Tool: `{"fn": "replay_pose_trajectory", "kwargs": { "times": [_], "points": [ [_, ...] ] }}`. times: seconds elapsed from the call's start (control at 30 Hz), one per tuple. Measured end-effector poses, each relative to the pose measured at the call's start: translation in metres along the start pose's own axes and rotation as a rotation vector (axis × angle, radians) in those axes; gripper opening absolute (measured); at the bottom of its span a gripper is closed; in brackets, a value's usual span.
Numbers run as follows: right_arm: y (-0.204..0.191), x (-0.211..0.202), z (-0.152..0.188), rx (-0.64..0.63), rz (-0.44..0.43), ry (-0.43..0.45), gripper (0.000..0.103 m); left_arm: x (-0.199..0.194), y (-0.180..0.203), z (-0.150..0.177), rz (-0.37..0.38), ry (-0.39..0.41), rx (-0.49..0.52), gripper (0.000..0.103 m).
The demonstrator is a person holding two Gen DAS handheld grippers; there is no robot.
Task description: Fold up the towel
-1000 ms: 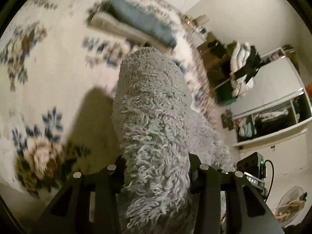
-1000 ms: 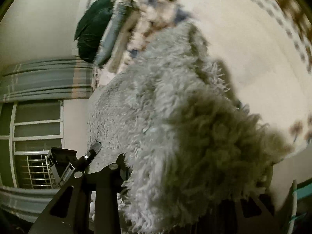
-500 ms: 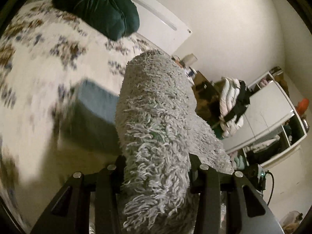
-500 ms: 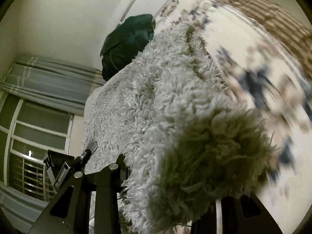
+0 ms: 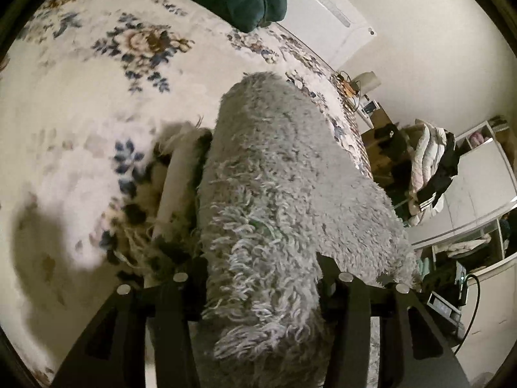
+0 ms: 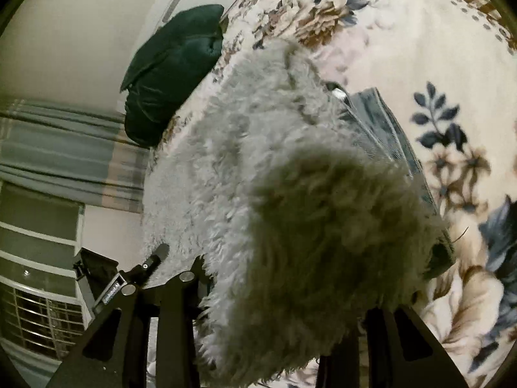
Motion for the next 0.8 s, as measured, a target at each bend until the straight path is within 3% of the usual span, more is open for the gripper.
{"fn": "replay_pose_trajectory", "kwargs": {
  "times": [0.07,0.13,0.2,0.27,0.37,0.43,0.5,0.6,0.8],
  "points": [
    [0.005,-0.002,-0.001,-0.001,0.048,-0.016,0.059,-0.010,0.004,0.003,-0.015,-0.002,0.013,0.047],
    [0.008,-0.011,-0.005,-0.005,0.098,-0.015,0.060,-0.020,0.008,0.004,-0.041,0.002,0.029,0.047],
    [0.009,-0.023,-0.007,-0.062,0.183,-0.010,0.071,-0.032,0.014,0.007,-0.087,0.010,0.068,0.047],
    [0.009,-0.029,-0.010,-0.112,0.248,-0.001,0.071,-0.043,0.020,0.008,-0.148,0.025,0.114,0.051],
    [0.000,-0.048,-0.009,-0.202,0.350,0.018,0.077,-0.058,0.036,0.009,-0.248,0.044,0.217,0.071],
    [-0.012,-0.064,-0.007,-0.301,0.429,0.050,0.087,-0.068,0.048,0.011,-0.298,0.062,0.280,0.093],
    [-0.028,-0.079,-0.004,-0.389,0.494,0.082,0.101,-0.078,0.061,0.013,-0.333,0.076,0.333,0.096],
    [-0.051,-0.112,0.007,-0.464,0.548,0.113,0.102,-0.092,0.078,0.016,-0.364,0.088,0.381,0.099],
    [-0.090,-0.166,0.018,-0.531,0.562,0.176,0.103,-0.131,0.115,0.026,-0.400,0.098,0.432,0.101]
  ]
}}
Point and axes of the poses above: each gripper's, at about its wrist camera, not at the fingertips, and x roughly the way its jaws point, y to its right, z to its underside, the point moved 5 cm from there along x, roughly the way its jaws point, and after that the axes turned 15 degrees about y, right-handed, at the moved point
